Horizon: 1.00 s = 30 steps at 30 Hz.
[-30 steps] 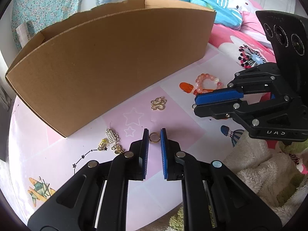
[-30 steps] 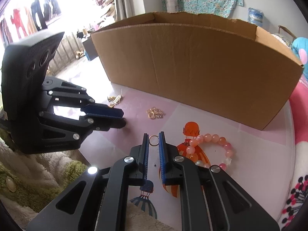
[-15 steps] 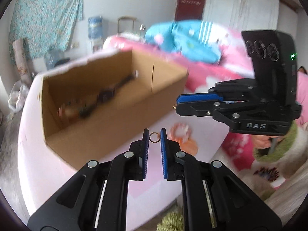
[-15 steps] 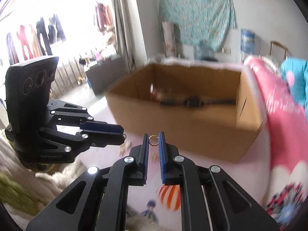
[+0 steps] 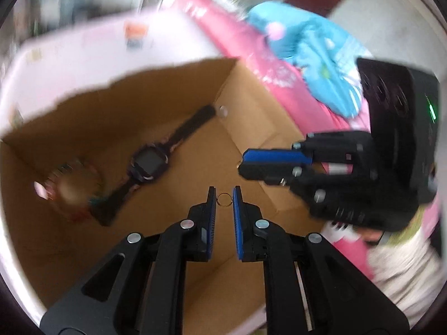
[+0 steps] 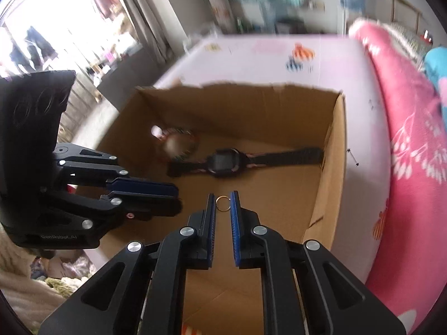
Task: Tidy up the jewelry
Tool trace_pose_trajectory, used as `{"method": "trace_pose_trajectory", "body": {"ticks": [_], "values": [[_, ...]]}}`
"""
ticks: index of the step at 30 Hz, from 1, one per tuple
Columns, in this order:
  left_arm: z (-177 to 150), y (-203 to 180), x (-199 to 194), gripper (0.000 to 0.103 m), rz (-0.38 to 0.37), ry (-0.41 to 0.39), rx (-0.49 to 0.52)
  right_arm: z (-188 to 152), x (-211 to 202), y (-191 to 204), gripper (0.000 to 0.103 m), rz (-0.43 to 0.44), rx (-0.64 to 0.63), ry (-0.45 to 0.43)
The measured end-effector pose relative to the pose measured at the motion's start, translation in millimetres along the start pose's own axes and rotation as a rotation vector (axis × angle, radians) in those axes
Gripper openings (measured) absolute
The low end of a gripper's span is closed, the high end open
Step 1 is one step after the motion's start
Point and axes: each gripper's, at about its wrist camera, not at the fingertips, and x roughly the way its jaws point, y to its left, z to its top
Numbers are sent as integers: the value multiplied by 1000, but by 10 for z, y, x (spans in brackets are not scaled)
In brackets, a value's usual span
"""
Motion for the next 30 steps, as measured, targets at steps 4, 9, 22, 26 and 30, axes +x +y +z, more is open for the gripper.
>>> {"method": "trace_pose_trajectory", "body": {"ticks": [4, 9, 22, 26, 30], "values": [[149, 183, 346, 11, 35, 91, -53, 88, 208, 57, 11, -65, -40, 68], [190, 261, 578, 10, 71, 157, -84, 163, 436, 119, 11, -174, -126, 119], [219, 367, 419, 25, 93, 116, -115, 201, 305, 149, 19, -221, -161, 44], [108, 260, 9, 25, 100, 17, -51, 164, -1, 216, 19, -180, -143, -65], [-191, 54, -707, 28, 50, -154, 42, -3, -557, 353, 25, -121, -89, -254]]}}
